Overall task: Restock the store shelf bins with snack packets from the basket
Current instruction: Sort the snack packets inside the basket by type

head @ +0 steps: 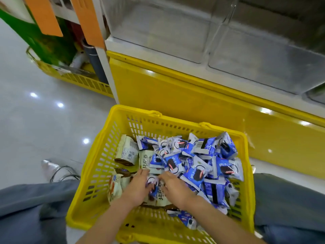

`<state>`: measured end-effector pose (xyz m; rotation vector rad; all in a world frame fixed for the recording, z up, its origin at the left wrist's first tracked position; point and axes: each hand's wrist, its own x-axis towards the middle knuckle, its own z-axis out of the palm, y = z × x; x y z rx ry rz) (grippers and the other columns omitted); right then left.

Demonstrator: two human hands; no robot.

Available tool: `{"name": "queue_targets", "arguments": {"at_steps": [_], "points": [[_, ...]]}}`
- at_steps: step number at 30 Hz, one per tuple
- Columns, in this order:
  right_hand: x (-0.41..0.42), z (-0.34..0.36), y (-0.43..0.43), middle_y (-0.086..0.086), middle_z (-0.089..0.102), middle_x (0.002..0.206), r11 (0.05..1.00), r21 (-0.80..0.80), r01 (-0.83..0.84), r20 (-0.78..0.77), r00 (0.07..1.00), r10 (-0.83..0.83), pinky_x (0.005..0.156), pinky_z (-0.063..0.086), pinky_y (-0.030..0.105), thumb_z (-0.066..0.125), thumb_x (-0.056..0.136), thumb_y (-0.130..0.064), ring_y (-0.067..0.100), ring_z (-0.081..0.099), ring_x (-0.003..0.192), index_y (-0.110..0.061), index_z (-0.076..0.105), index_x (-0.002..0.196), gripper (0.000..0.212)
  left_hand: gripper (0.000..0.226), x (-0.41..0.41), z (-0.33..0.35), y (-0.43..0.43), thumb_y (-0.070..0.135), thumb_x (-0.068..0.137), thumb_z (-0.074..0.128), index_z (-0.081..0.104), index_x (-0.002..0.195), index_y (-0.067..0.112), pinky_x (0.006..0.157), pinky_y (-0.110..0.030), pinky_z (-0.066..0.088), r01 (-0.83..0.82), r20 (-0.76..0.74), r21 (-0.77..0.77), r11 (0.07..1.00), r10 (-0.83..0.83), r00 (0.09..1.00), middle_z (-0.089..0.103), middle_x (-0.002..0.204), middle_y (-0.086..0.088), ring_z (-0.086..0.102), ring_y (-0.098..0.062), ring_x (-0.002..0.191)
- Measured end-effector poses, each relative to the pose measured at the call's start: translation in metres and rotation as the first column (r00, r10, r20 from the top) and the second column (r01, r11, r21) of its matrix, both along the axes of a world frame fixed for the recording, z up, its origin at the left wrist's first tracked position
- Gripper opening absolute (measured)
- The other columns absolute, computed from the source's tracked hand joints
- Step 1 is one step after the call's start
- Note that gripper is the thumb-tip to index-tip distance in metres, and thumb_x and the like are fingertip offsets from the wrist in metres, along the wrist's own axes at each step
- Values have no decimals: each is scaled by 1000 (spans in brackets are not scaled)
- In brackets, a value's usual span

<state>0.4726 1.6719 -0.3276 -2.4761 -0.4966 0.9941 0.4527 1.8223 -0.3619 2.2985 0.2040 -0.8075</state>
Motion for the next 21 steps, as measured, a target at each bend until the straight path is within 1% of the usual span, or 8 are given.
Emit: {"name": "queue_targets", "arguments": {"at_steps": [3, 5, 6, 8, 12, 14, 16, 21], "points": [[0, -18, 3, 7, 31, 148, 995, -100, -15, -17, 1000, 14, 107, 34, 34, 46, 95, -10, 25, 35, 133, -9, 27, 144, 52, 39, -1, -2, -1, 21, 86, 63, 47, 121, 16, 85, -18, 38, -122, -50, -37, 992, 120, 992, 47, 122, -3, 50, -17, 112], [3, -23, 5, 8, 26, 152, 990, -134, -38, -48, 998, 32, 111, 29, 34, 51, 94, -12, 25, 29, 138, -9, 18, 147, 63, 25, -1, 0, 0, 17, 83, 66, 48, 101, 18, 63, -11, 33, -123, -91, -62, 990, 117, 989, 52, 103, -1, 51, -13, 94], [5, -25, 6, 8, 24, 153, 988, -146, -48, -71, 997, 38, 112, 27, 34, 53, 94, -14, 25, 26, 139, -9, 16, 148, 66, 23, -2, 1, 1, 14, 83, 65, 45, 93, 19, 59, -11, 34, -110, -99, -72, 991, 103, 990, 51, 95, 1, 49, -13, 89], [12, -27, 7, 7, 22, 155, 983, -172, -68, -112, 992, 49, 114, 23, 34, 56, 93, -19, 24, 22, 141, -11, 14, 149, 71, 25, -5, 6, 5, 11, 83, 65, 42, 87, 20, 62, -11, 35, -110, -102, -96, 989, 100, 990, 49, 89, 4, 50, -14, 89], [23, -25, 10, 11, 26, 152, 914, -323, -245, -105, 969, 222, 116, 10, 36, 59, 90, -33, 27, 15, 143, -8, 23, 147, 72, 36, -1, 31, 29, 13, 86, 63, 51, 120, 11, 77, -12, 36, -185, -33, -108, 977, 183, 983, 54, 116, -3, 53, -16, 107], [26, -23, 12, 12, 37, 144, 872, -371, -320, -64, 945, 320, 114, 16, 35, 61, 88, -38, 26, 25, 137, -6, 38, 138, 64, 30, 4, 48, 44, 14, 87, 62, 57, 117, 10, 69, -5, 37, -225, 58, -144, 964, 235, 970, 60, 114, -3, 56, -11, 94], [26, -22, 14, 11, 45, 136, 859, -375, -349, -29, 931, 365, 110, 21, 33, 64, 85, -39, 26, 33, 130, -8, 46, 133, 60, 23, 8, 64, 56, 16, 88, 62, 58, 110, 13, 63, -8, 39, -282, 137, -184, 942, 308, 941, 61, 104, -1, 54, -7, 85], [21, -9, 14, 4, 54, 123, 912, -253, -321, 59, 936, 346, 99, 33, 31, 70, 79, -39, 21, 42, 120, -16, 55, 123, 51, 23, 11, 81, 78, 14, 87, 61, 42, 99, 17, 57, -7, 37, -542, 254, -295, 787, 612, 749, 52, 83, 10, 50, -1, 74]]}}
